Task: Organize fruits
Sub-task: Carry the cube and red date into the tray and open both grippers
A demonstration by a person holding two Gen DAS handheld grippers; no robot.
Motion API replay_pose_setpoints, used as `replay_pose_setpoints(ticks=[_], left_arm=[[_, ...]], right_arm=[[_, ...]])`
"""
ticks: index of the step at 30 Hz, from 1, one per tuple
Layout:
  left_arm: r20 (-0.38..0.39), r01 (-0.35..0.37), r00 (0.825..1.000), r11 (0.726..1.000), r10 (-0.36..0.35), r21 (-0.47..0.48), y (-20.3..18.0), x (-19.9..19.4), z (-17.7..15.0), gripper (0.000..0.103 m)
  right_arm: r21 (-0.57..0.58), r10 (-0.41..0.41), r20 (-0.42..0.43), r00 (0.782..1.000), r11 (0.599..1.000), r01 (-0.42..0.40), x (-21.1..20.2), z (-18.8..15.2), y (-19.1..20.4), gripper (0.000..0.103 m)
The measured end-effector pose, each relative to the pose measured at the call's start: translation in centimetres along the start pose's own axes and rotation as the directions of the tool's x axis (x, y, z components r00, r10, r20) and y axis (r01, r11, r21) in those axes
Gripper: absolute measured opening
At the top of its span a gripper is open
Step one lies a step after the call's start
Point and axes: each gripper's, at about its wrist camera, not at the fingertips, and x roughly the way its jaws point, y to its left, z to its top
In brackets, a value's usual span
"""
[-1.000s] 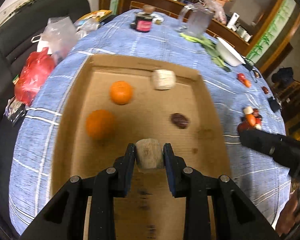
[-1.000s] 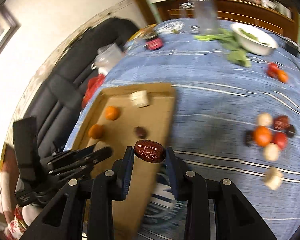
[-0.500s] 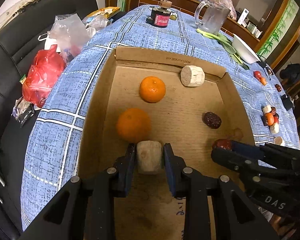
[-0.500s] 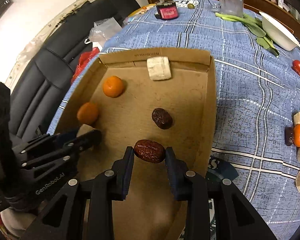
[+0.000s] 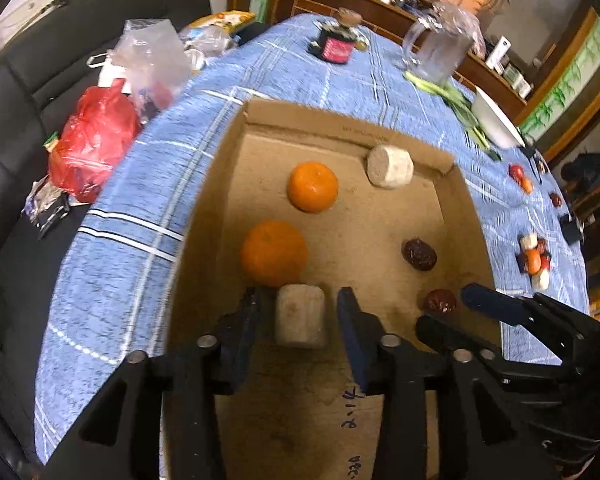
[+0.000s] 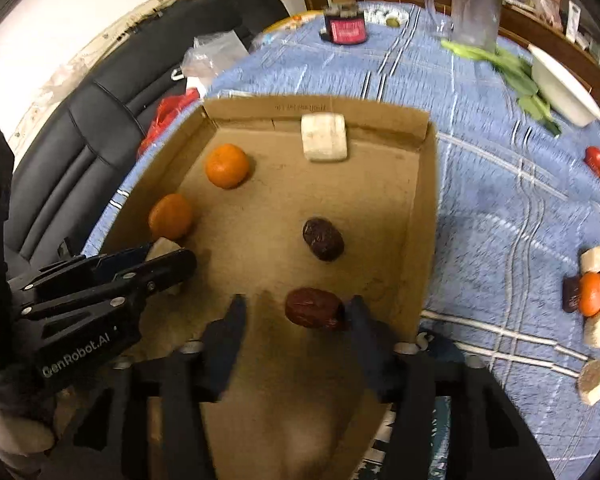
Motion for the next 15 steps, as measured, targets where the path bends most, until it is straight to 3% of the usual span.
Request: replay_pose_setpoints(ticks=[8,12,15], left_arm=[[0.074,-0.004,0.997,0.994,0.012,-0.109,0.4,-3.4,0.6,0.047],[0.084,0.004,0.996,0.991,0.008,-0.137,-0.6,-4.6,0.4,0.051],[0.096,0.017,0.995,0.994,-0.006,-0.112,-2.7,-5.3,0.1,0.053]], right_arm=[[0.039,0.015,0.102,0.995,0.999,-0.019,-4.9,-0.4,-1.9,0.066],[0.15,0.021,0.149,0.989,0.988,-0.044,-7.8,-2.0,-5.9,0.069],[0.251,-0.019,0.177,0.984,0.968,-0.027,-10.2,-3.9,-10.2,0.069]])
